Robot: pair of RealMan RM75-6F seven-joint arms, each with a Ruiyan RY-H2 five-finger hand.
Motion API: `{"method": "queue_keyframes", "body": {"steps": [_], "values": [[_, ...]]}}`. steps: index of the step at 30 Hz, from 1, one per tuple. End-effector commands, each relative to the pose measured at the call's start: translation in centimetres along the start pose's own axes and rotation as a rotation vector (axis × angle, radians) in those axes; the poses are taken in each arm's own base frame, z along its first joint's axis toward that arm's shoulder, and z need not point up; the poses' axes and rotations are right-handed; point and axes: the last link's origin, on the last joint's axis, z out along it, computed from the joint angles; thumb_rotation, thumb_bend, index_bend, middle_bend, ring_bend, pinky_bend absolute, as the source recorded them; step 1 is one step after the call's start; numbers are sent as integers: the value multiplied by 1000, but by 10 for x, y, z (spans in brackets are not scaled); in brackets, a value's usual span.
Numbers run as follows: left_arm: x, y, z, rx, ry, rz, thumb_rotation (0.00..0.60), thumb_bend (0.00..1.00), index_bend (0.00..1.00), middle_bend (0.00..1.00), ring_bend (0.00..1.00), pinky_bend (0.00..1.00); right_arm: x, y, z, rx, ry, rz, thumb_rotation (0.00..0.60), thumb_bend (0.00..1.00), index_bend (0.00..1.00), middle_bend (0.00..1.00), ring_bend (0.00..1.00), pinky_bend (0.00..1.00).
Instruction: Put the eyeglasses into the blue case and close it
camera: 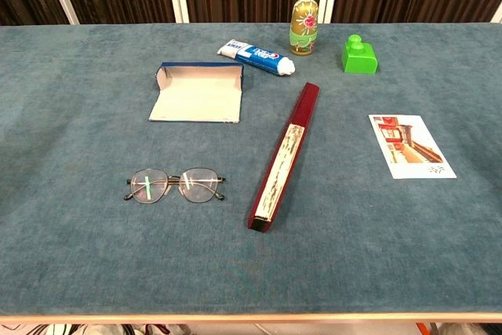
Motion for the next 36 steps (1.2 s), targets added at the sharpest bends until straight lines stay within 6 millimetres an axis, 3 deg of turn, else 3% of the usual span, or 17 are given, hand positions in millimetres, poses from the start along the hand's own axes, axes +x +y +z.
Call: {"method": "queue_keyframes", "body": {"steps": [1,29,32,36], "values": [[0,0,0,0,-1,2,600,305,68,5,0,0,0,0,0,-1,0,0,600,29,38,0,90,180],[0,1,3,8,15,9,600,307,49,8,0,0,0,0,1,-9,-4,4,600,29,38,0,89,180],[-5,8,9,-26,4,46,600,307,56,11,0,0,0,-1,1,-11,-5,16,600,29,38,0,89,180],[-8,38,25,-145,-62,48,600,306,62,19,0,0,0,-1,1,-12,-7,19,600,29,38,0,89,180]]}}
